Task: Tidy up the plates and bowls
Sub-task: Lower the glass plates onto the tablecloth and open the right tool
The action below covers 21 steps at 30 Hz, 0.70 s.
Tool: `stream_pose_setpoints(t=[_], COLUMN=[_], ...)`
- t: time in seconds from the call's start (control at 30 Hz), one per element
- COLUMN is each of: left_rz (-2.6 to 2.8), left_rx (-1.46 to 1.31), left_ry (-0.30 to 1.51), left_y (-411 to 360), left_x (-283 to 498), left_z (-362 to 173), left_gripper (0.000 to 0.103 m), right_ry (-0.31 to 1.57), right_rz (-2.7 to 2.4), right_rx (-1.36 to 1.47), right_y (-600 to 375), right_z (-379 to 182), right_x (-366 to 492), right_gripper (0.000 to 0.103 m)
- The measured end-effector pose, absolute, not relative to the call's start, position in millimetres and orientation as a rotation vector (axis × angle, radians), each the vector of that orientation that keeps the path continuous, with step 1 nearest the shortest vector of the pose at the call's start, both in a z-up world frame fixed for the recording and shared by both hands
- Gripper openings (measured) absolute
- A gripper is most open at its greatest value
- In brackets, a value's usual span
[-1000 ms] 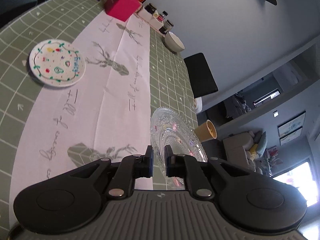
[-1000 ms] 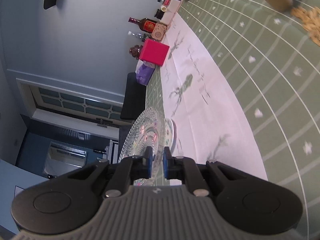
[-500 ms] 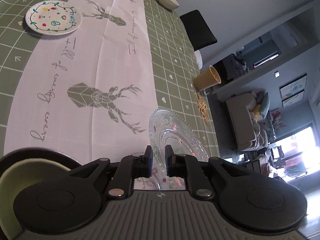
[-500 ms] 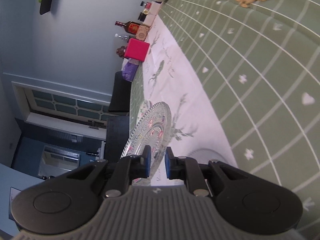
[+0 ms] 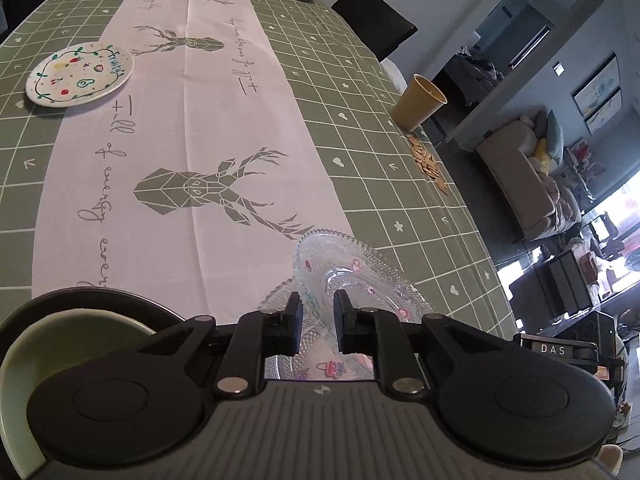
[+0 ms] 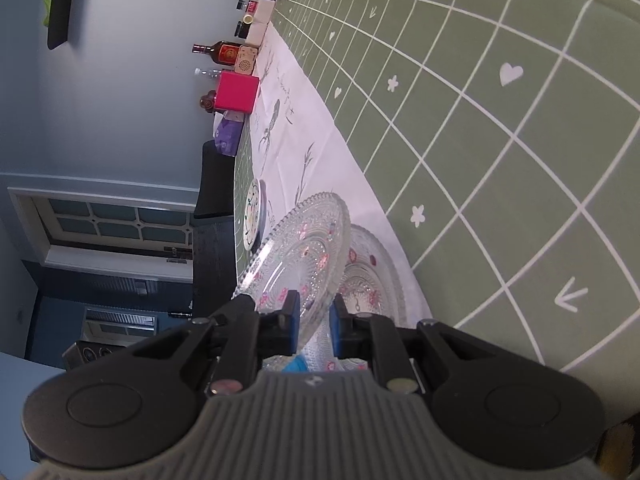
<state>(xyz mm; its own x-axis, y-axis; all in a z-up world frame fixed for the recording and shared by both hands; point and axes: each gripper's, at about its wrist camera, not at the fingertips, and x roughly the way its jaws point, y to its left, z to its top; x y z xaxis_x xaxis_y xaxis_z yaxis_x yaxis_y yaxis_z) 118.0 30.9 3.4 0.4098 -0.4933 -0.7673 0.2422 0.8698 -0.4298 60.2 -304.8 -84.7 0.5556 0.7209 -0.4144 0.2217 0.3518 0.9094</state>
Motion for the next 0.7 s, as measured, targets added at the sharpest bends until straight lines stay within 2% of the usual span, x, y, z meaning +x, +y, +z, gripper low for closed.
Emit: stream_pose_setpoints(t=[0.37,0.7], left_rz=[-0.383,-0.360], left_rx=[-0.015,0.016], left_ry=[1.004,0.995], left_y=[10,10], left_x=[115,116], left_z=[1,1], left_gripper=[0.017,0.017], right_ry=[1.018,1.055], right_rz=[0.385,0.374], right_rx=[1.215,1.194], right_y=[-298,-296], right_z=[-93,-97], right_x=[70,67], right_gripper=[0.012,0.008])
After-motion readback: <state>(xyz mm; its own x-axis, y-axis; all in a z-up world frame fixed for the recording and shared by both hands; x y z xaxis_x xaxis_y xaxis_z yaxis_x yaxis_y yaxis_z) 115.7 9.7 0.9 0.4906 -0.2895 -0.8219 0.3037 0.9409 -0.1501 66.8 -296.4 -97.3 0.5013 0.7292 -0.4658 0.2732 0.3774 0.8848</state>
